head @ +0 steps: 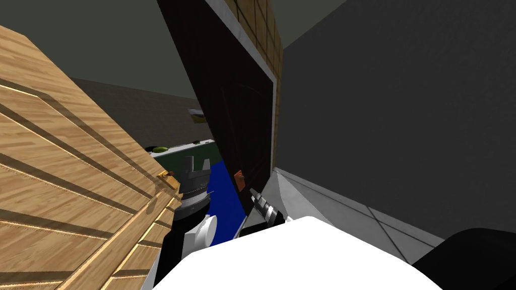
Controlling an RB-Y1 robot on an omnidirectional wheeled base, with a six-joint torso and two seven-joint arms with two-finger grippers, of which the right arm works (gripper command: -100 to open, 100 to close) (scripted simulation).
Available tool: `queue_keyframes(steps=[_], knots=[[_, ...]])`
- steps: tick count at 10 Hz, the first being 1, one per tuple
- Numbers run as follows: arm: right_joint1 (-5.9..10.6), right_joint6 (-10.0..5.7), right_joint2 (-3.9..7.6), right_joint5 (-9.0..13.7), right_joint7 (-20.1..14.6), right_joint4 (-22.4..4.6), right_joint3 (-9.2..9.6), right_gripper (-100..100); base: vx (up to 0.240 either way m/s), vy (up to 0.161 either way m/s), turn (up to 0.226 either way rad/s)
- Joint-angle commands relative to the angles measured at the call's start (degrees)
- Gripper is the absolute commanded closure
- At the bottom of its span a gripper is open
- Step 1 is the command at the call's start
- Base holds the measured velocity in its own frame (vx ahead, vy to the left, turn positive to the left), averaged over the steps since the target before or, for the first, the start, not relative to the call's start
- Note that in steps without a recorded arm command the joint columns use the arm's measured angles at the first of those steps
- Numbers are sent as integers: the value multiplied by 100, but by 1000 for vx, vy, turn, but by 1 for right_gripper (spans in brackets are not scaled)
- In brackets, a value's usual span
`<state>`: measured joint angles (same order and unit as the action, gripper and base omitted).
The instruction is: Push the door open
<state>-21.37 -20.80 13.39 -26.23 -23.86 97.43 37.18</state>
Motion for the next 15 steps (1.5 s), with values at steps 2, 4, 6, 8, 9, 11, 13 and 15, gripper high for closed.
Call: queue_keyframes(steps=[2,4,6,8,9,11,13,15], knots=[[27,-20,44,-112,-83,-147,143,-100,186,-87,58],[68,19,-25,-66,-42,-168,101,-100,99,19,37],[143,39,-97,-31,-20,-264,72,-100,145,146,36],[220,59,-171,4,4,-363,42,-100,131,159,35],[244,66,-193,15,11,-392,33,-100,144,107,20],[306,82,-253,44,30,-472,8,-100,127,99,47],[293,74,-247,34,29,-463,14,100,28,20,-2],[293,74,-247,34,29,-463,14,100,-24,-19,2]])
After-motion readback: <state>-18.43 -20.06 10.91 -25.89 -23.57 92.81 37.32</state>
